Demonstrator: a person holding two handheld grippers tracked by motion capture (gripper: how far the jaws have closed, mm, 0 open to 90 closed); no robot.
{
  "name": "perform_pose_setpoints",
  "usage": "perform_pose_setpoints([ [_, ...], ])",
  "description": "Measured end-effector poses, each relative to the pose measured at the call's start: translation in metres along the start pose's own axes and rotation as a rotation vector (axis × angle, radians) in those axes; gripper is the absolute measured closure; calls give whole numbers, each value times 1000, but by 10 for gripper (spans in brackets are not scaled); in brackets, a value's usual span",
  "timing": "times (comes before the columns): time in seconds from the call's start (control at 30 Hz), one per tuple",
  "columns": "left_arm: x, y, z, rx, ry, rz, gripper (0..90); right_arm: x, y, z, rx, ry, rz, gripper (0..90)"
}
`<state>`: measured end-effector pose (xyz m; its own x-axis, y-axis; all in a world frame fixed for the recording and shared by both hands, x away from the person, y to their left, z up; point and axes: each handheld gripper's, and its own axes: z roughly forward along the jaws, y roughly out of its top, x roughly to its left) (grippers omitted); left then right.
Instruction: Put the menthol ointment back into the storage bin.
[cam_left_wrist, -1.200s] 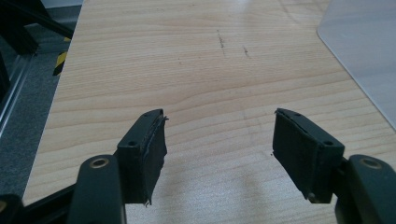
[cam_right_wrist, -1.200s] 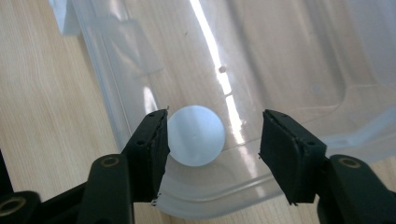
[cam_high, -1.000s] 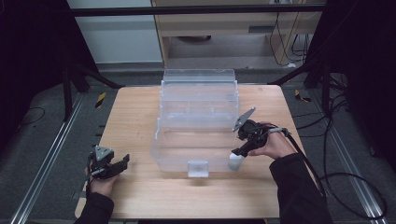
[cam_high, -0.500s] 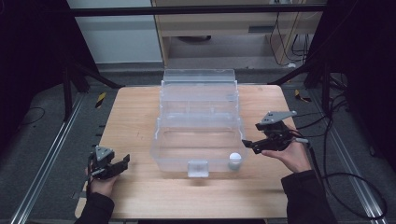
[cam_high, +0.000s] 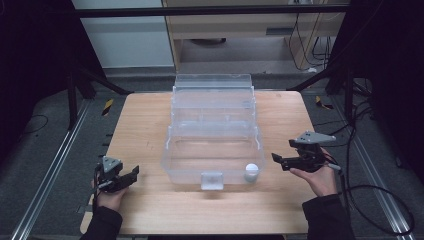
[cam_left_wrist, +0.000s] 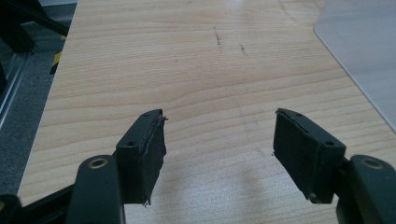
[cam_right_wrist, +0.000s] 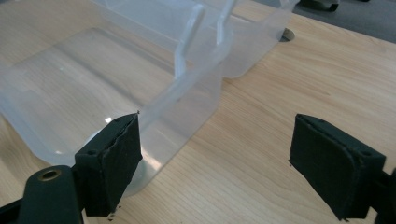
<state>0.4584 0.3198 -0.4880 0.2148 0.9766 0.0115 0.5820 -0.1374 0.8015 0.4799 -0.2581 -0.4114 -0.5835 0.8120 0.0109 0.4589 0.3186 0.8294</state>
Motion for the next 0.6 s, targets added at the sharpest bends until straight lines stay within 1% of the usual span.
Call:
perform_pose_setpoints([
  [0.03, 0, 0, 0, -1, 1, -1, 332, -2, -3, 0, -5, -5, 7, 167],
  [0.1, 0, 0, 0, -4, 1, -1, 329, -7, -9, -1, -4, -13, 39, 165],
  [0.17, 0, 0, 0, -4, 0, -4, 326, -10, -13, -1, -11, -27, 51, 161],
  [0.23, 0, 0, 0, -6, 1, -4, 323, -11, -16, -1, -8, -30, 57, 160],
  [0.27, 1, 0, -1, -8, 3, -8, 321, -14, -21, 0, -11, -41, 67, 159],
  [0.33, 1, 0, -1, -9, 2, -9, 316, -15, -23, 1, -7, -47, 72, 157],
  [0.37, 2, 0, -1, -11, 5, -15, 315, -19, -28, 2, -5, -65, 84, 153],
  [0.43, 2, 0, -1, -11, 4, -17, 313, -20, -31, 3, -3, -72, 91, 153],
  [0.47, 3, 0, -1, -10, 5, -18, 311, -24, -36, 5, 11, -80, 107, 150],
  [0.5, 3, 0, -1, -11, 6, -17, 309, -25, -38, 5, 9, -92, 114, 149],
  [0.57, 3, 0, -1, -12, 6, -17, 308, -27, -41, 6, 13, -97, 120, 146],
  [0.6, 3, 0, -1, -12, 6, -19, 307, -28, -42, 7, 24, -99, 128, 138],
])
